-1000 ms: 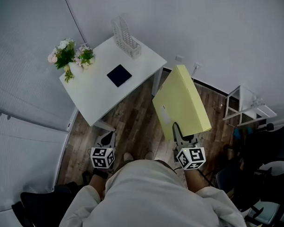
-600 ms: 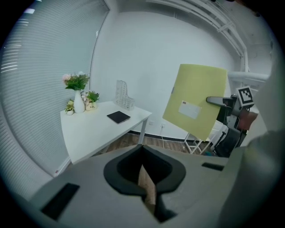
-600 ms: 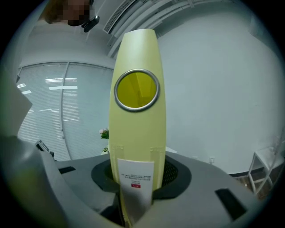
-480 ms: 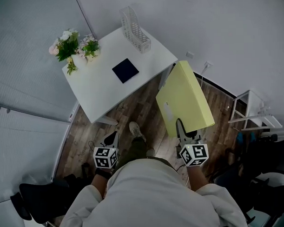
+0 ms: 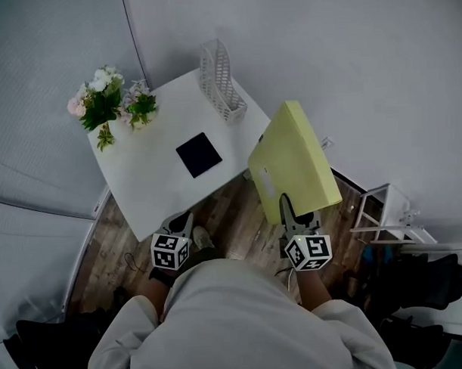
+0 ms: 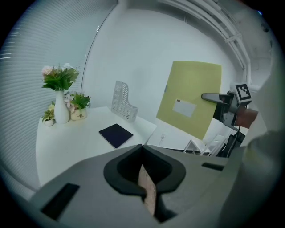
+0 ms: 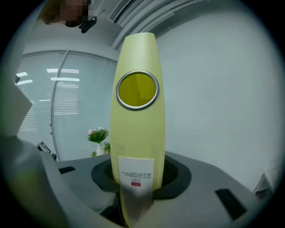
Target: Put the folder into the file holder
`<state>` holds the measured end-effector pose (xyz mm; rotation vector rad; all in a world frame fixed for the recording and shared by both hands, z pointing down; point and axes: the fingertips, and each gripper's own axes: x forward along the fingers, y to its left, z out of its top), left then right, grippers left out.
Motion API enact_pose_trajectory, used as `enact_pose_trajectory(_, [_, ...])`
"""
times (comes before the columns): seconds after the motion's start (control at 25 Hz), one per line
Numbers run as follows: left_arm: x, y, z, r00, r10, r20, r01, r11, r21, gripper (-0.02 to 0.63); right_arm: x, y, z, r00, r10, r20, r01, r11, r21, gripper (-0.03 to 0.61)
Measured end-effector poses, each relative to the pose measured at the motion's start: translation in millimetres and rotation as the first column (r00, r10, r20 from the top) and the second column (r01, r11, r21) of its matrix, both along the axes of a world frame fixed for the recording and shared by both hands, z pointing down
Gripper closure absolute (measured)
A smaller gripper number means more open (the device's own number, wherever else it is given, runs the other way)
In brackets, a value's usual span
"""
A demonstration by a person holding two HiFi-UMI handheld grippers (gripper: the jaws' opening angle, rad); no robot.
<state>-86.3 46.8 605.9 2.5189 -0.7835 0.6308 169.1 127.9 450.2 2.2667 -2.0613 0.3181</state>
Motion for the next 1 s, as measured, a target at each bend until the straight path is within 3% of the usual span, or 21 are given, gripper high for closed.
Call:
enact_pose_trajectory(0.24, [-5.5, -67.0, 3.4, 0.999, -0.036, -0.008, 0.036, 0.999, -0.01, 0.606, 15.8, -86.0, -24.7, 1.0, 0.012, -0.028, -0.011, 0.999, 0.052, 0.419])
enact_pose_trajectory(0.6, [-34.3, -107.4, 12.7, 0.988, -0.155, 0.0, 0.155, 0.987, -0.05, 0.606, 32.8, -191.8, -52.9, 0.995, -0.044, -0.088, 0.052, 0.994, 0.093, 0.42])
enact_pose_trajectory(1.0, [-69.5, -146.4, 22.0, 0.93, -0.363, 0.065, 0.367, 0.926, -0.083, 0.606, 56.6, -326.8, -30.4, 0.988, -0.131, -0.077, 0.137, 0.988, 0.077, 0.42])
